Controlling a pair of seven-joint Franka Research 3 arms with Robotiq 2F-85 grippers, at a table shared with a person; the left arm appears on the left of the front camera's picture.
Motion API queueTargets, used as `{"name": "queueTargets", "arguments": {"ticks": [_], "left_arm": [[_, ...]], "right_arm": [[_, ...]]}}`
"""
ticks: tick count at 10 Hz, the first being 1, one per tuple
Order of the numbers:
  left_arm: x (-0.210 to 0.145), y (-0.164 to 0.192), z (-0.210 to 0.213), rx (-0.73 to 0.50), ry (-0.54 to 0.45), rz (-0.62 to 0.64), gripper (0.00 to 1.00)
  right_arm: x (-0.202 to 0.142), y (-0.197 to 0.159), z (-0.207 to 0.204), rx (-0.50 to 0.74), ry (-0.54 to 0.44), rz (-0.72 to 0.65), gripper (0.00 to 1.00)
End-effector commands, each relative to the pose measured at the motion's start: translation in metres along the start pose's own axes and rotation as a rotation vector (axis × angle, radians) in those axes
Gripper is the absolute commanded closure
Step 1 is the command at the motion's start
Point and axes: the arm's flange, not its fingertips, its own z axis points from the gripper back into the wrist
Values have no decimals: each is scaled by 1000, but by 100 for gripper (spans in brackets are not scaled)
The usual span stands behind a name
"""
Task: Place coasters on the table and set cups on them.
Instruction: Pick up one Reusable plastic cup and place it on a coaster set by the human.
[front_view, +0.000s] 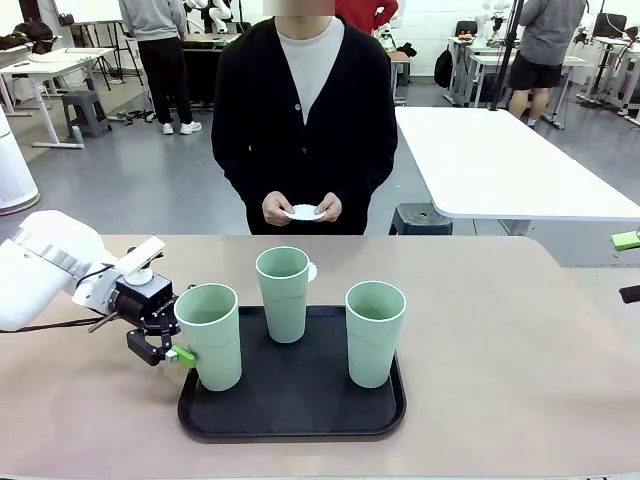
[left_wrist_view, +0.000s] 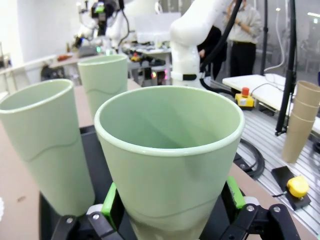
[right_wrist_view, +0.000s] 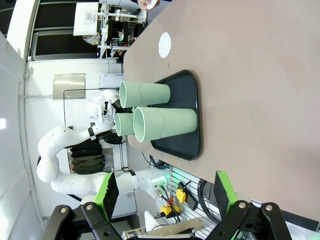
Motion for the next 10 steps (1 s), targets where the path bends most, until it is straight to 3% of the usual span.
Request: {"name": "queueTargets", "arguments": {"ticks": [1,2,3,4,5,6,8,10], "left_arm": [[-3,1,-5,-6,-1,-46,0],[-4,0,-6,-15,8,-49,60],[-5,1,-4,-17,5,-46,60],[-5,0,-3,-20,0,-41,100],[-6,1,-2,-21,-5,-35,65],[-6,1,-2,-22,-10,-30,100],[6,-1,-2,-7,-49,5,100],[64,-12,4,52,-72,-8,100]], "right_arm": [[0,0,-1,13,4,4,0],[0,0,-1,13,4,4,0],[0,0,-1,13,4,4,0],[0,0,-1,13,4,4,0],[0,0,-1,13,4,4,0],[0,0,-1,13,4,4,0],[0,0,-1,13,4,4,0],[0,0,-1,13,4,4,0]]}}
